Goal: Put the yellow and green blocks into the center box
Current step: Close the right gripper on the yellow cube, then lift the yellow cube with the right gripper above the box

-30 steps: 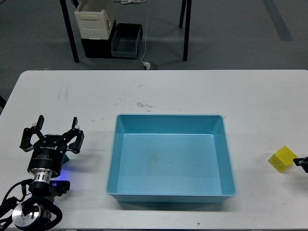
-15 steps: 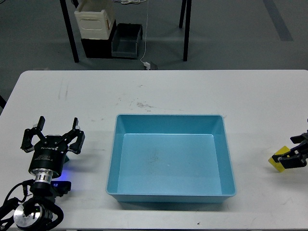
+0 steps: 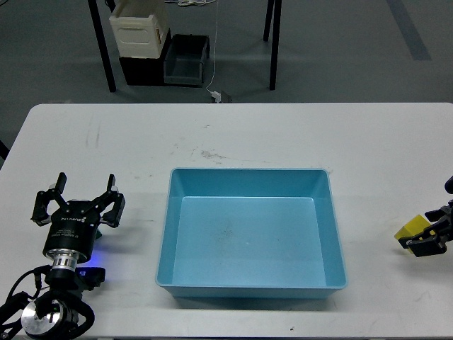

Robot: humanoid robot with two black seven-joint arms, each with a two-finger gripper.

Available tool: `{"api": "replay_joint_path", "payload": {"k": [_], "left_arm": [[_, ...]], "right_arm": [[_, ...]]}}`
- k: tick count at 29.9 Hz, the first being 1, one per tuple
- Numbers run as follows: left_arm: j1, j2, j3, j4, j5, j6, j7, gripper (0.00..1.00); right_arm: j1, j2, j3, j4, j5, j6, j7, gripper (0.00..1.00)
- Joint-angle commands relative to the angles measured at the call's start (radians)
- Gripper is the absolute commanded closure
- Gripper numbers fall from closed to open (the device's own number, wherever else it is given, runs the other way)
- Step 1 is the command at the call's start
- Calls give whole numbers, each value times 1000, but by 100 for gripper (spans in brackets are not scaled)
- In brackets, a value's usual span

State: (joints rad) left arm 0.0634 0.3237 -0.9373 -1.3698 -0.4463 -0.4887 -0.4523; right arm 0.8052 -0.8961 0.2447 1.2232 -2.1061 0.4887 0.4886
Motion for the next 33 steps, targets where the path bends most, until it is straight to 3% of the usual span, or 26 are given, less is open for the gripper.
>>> {"api": "replay_joint_path", "payload": {"k": [1,6,10,17,20,30,33], "left_arm": [[1,0,-1,6,0,0,0,0],[0,-5,-1,12,-2,0,0,0],[1,-9,-1,12,0,0,0,0],[3,-9,-3,12,-2,0,0,0],[6,-9,-6,12,-2,0,0,0],[9,-11,-6,14,-2,0,0,0],[7,-9,-8,14,-2,0,0,0]], "right_arm": [[-3,3,-10,-5,0,0,0,1],[0,5,-41,-7,0,0,0,7],[0,6,-41,-10,-2,0,0,19],[2,46,-41,-50,0,0,0,21],[0,48,-41,-51,0,0,0,32],[26,34,-35,-54,-2,0,0,88],[75,28,-31,-60,-2,0,0,93]]}}
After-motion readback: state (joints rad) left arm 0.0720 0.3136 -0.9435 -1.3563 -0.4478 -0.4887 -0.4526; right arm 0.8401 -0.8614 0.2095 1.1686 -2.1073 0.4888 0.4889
